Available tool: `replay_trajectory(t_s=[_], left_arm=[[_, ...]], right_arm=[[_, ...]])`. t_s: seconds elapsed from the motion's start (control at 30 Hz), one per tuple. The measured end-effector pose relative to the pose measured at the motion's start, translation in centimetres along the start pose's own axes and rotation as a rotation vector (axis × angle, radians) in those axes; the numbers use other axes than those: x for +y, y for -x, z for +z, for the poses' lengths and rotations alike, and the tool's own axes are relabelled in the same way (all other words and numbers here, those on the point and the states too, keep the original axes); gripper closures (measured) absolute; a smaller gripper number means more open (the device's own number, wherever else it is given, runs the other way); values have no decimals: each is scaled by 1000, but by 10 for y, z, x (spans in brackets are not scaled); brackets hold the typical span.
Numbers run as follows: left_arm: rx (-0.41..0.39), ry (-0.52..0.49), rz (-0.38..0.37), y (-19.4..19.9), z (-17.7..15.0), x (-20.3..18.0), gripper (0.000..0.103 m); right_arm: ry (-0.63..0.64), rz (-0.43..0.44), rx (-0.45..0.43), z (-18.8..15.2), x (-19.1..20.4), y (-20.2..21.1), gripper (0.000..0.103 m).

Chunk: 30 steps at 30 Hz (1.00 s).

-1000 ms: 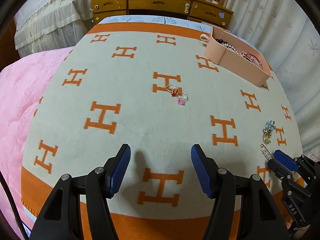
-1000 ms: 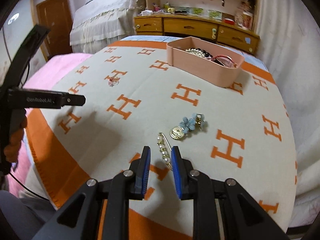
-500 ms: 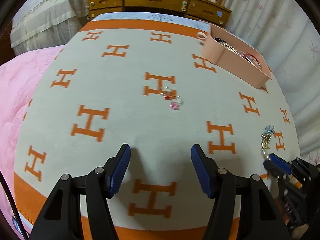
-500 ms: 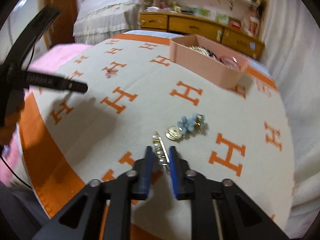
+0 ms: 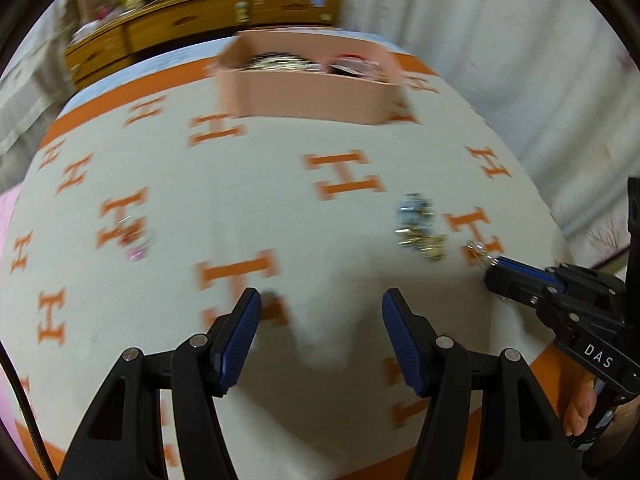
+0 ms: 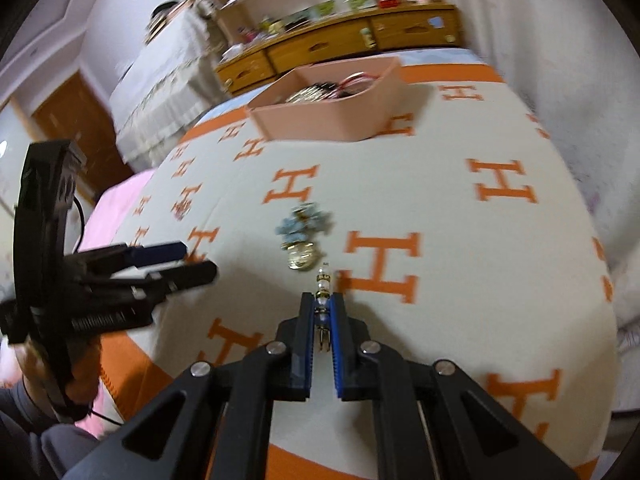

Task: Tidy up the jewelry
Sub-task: 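Grasp the pearl safety pin with the right gripper, then grasp the gold coin charm with the left gripper while the right carries the pin to the tray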

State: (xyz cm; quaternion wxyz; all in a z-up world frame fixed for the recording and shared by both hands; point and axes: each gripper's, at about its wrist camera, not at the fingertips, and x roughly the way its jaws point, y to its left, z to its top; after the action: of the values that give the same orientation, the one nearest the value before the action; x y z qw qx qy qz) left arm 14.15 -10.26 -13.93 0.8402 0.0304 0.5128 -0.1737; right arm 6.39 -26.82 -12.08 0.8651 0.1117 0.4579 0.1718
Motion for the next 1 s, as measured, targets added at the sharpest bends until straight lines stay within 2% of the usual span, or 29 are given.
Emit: replay_trajectory(t_s=[0.13,0.23,0.3,0.47,0.7,0.8,0.83,1.0], left_arm=[[13,-63,-38,-8,8,-32,43],[33,-78,-89,-12,12,-46,58],[31,-81,-97,-14,14,-52,61],[32,-32,-174,-19,23,-52,69],[-8,-8,-180,-26,28,-49,70],[-16,-37,-155,-27,27,-53,83],[-18,-43,-150,-28,26,-53,90],[-40,-84,-122,-28,23,-59,91]], right_arm=[[-45,-9,-24,-1,-12,8,96],[-80,-6,-35,-3,-22,10,96],[-100,-3,-38,-4,-27,10,96],[-137,10,-42,-5,-37,8,96],[-116,-1,-57,-7,-35,8,95],[-119,3,-56,-7,-34,8,95],[-119,4,-57,-7,-34,8,95],[-109,-6,-62,-7,-33,8,95]])
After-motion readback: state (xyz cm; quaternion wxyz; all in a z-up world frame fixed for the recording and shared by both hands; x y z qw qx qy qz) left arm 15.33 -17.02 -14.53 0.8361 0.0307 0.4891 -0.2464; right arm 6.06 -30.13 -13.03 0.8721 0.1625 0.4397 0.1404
